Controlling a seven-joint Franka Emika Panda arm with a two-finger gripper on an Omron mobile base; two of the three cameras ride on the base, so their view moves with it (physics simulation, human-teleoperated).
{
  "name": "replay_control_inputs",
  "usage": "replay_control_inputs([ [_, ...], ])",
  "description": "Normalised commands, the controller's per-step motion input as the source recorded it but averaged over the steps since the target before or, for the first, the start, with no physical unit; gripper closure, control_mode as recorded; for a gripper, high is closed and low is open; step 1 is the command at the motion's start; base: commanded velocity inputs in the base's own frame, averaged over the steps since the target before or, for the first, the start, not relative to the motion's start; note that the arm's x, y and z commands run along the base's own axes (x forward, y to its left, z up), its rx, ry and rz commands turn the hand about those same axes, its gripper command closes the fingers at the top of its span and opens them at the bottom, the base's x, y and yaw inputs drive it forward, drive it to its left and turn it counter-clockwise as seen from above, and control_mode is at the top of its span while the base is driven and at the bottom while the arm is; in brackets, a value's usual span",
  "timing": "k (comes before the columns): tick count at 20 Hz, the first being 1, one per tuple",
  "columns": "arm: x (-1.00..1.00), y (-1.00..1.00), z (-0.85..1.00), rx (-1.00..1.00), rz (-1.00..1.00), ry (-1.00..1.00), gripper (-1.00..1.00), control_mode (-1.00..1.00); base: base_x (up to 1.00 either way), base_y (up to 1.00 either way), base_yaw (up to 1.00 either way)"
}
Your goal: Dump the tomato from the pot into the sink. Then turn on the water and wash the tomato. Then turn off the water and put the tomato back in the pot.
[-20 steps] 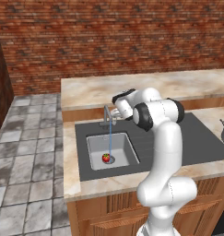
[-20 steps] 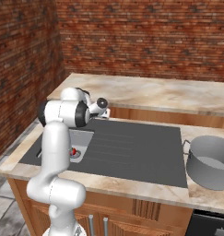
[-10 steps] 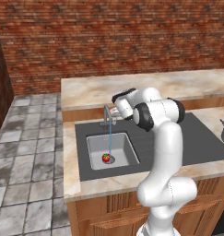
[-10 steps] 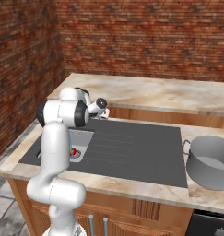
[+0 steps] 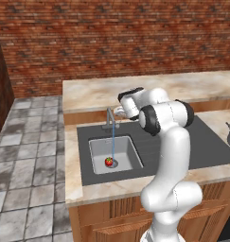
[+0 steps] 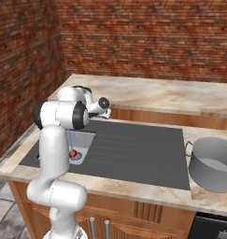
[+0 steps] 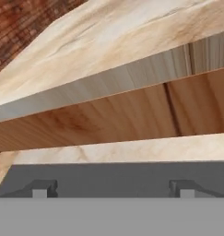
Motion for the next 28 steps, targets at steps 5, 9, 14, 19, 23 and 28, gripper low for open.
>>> replay_control_inputs([
  [5, 0.00, -0.03, 0.72, 0.10, 0.00, 0.00, -1.00, -1.00, 0.00, 0.00, 0.00],
  [9, -0.09, -0.30, 0.30, 0.00, -0.03, 0.00, -1.00, -1.00, 0.00, 0.00, 0.00],
  [14, -0.29, -0.51, -0.03, -0.05, -0.08, 0.13, -1.00, -1.00, 0.00, 0.00, 0.00],
  [19, -0.13, -0.25, -0.17, -0.04, -0.05, 0.19, -1.00, -1.00, 0.00, 0.00, 0.00],
  [23, 0.02, -0.06, -0.10, 0.00, -0.05, 0.21, -1.00, -1.00, 0.00, 0.00, 0.00],
  [28, 0.25, 0.00, -0.26, 0.00, -0.03, 0.24, -1.00, -1.00, 0.00, 0.00, 0.00],
])
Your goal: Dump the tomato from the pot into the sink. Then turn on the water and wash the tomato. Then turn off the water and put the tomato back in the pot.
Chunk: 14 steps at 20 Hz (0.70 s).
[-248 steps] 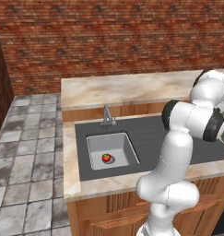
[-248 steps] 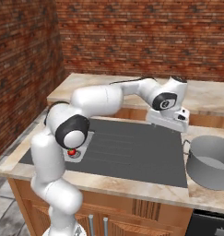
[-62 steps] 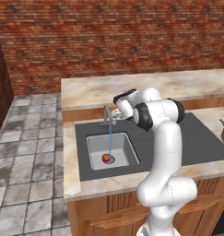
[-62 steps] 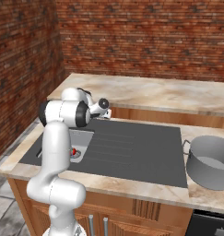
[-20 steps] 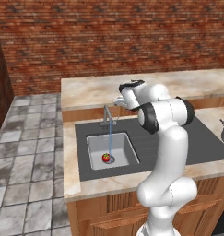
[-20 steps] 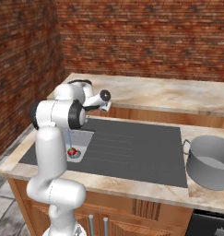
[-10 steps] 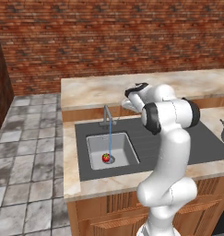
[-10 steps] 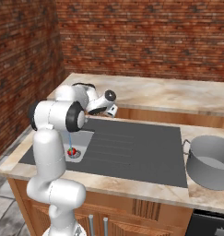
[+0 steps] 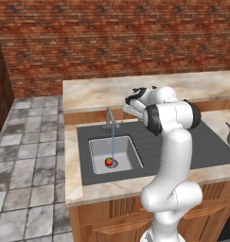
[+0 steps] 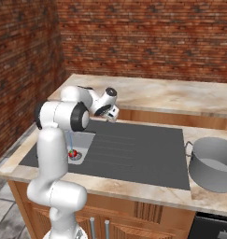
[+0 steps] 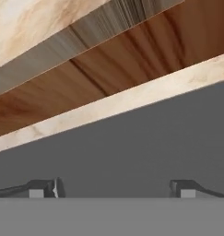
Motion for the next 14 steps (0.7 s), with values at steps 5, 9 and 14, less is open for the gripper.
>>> replay_control_inputs([
  [5, 0.17, 0.00, -0.36, 0.00, 0.00, 0.21, -1.00, -1.00, 0.00, 0.00, 0.00],
  [9, 0.03, 0.00, -0.07, 0.00, 0.00, 0.14, -1.00, -1.00, 0.00, 0.00, 0.00],
  [14, 0.00, 0.00, -0.12, 0.00, 0.00, 0.13, -1.00, -1.00, 0.00, 0.00, 0.00],
])
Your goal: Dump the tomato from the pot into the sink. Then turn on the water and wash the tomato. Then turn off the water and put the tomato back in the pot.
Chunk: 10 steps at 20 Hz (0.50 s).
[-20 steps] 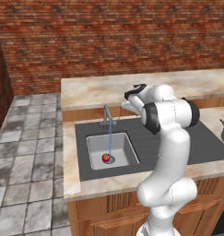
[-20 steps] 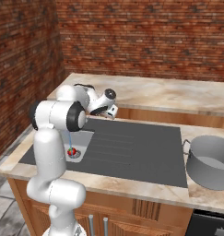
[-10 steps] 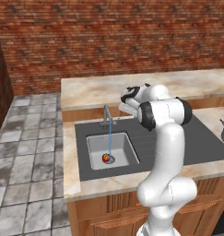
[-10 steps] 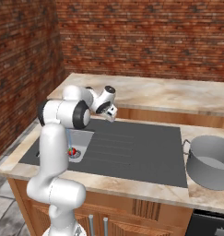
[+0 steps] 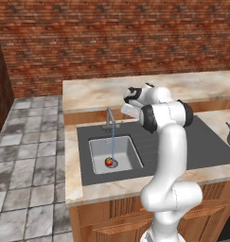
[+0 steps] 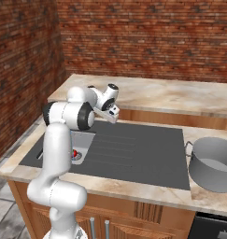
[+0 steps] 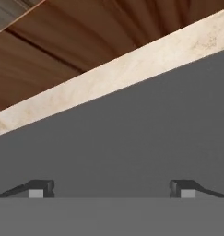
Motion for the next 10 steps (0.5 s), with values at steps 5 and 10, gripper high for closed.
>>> replay_control_inputs([
  [5, -0.06, 0.00, -0.34, 0.00, 0.00, 0.17, -1.00, -1.00, 0.00, 0.00, 0.00],
  [10, -0.04, 0.00, -0.31, 0.00, 0.00, 0.14, -1.00, -1.00, 0.00, 0.00, 0.00],
])
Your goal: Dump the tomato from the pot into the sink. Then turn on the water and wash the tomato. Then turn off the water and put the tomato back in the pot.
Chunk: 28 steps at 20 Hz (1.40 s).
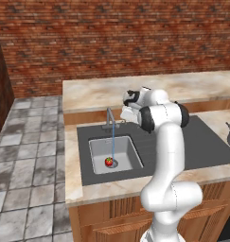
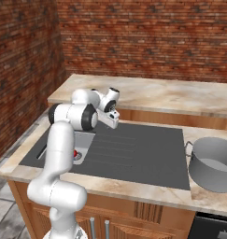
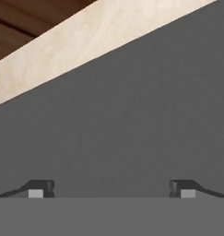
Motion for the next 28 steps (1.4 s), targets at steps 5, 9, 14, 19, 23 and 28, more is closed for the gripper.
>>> replay_control_inputs([
  [5, -0.04, 0.00, -0.06, 0.00, 0.00, 0.07, -1.00, -1.00, 0.00, 0.00, 0.00],
  [9, -0.33, 0.01, 0.00, 0.00, 0.00, 0.04, -1.00, -1.00, 0.00, 0.00, 0.00],
  [14, -0.67, 0.07, -0.05, 0.00, 0.00, 0.03, -1.00, -1.00, 0.00, 0.00, 0.00],
  [19, -0.63, 0.16, -0.01, 0.00, 0.00, 0.00, -1.00, -1.00, 0.00, 0.00, 0.00],
  [23, -0.09, 0.17, -0.01, 0.00, 0.00, 0.00, -1.00, -1.00, 0.00, 0.00, 0.00],
  [28, 0.00, 0.15, 0.00, 0.00, 0.00, 0.00, -1.00, -1.00, 0.00, 0.00, 0.00],
])
